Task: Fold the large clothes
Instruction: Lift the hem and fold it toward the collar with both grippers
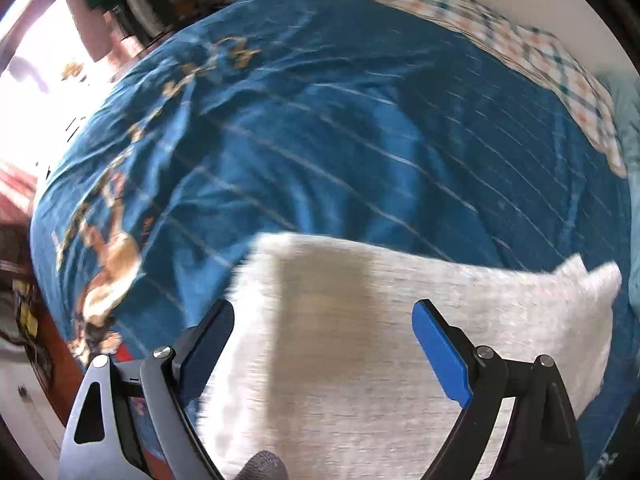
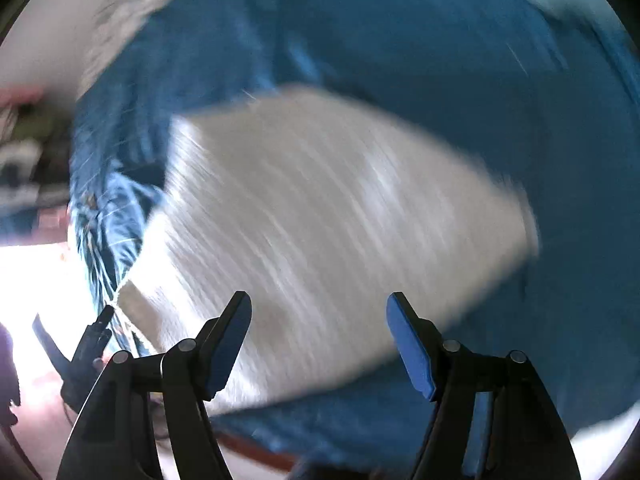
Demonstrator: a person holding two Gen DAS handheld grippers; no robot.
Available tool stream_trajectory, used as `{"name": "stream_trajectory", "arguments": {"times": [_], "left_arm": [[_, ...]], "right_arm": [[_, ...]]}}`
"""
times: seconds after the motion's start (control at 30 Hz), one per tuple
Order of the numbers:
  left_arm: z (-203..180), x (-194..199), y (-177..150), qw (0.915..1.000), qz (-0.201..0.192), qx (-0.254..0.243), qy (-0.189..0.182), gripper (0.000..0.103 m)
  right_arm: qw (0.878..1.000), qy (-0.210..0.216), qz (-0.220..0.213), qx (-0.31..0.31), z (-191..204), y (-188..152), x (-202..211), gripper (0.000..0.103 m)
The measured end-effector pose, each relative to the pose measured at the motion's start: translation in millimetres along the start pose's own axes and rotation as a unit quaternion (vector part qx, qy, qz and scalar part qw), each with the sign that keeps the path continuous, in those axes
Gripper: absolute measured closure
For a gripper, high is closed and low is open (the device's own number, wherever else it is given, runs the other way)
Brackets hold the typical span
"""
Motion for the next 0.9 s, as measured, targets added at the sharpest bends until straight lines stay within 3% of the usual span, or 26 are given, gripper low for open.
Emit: {"name": "stream_trajectory", "arguments": {"times": [0.1,0.17,0.27,0.33,0.43,0.53,0.57,0.63,0.73,0.87,0.9], "left_arm": [[-24,-13,-6,0.9998,0.014,0.0,-0.017,0.012],[-36,-20,-9,0.9997,0.018,-0.012,-0.01,0.012],[-40,-28,-17,0.9994,0.022,-0.027,0.008,0.012],[-29,-30,-26,0.999,0.03,-0.02,0.028,0.012],[6,-13,-35,0.9982,0.023,0.035,0.043,0.012],[53,8,-38,0.9931,0.004,0.107,0.049,0.012],[67,13,-37,0.9914,-0.01,0.123,0.043,0.012],[82,9,-31,0.9921,-0.026,0.113,0.049,0.012],[79,-21,-17,0.9956,-0.002,0.083,0.043,0.012],[60,-60,2,0.9962,0.012,0.077,-0.04,0.014],[56,-65,4,0.9976,0.012,0.06,-0.033,0.024]], "right_arm": [[0.996,0.008,0.02,0.089,53,59,-14,0.032],[0.989,-0.007,0.069,0.128,80,77,-50,0.046],[0.987,-0.053,0.037,0.146,104,112,-92,0.045],[0.988,-0.048,0.033,0.14,108,120,-100,0.043],[0.989,-0.034,0.057,0.134,101,122,-84,0.043],[0.991,0.007,0.03,0.128,99,123,-46,0.042],[0.992,0.021,0.017,0.123,98,124,-33,0.035],[0.991,0.037,-0.023,0.13,88,124,-9,0.019],[0.988,0.003,-0.055,0.145,66,118,0,0.019],[0.99,0.01,-0.071,0.123,47,123,-5,0.019],[0.989,0.015,-0.078,0.125,49,125,-6,0.019]]}}
Point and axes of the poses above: each gripper's, at about its wrist camera, not at the fingertips, and x roughly against the way its jaws point, z to its left, y to its top, the point moved 8 cm from there along -x, roughly the way its jaws point, and after that the axes turned 13 degrees about -y, right-handed, at the moved point
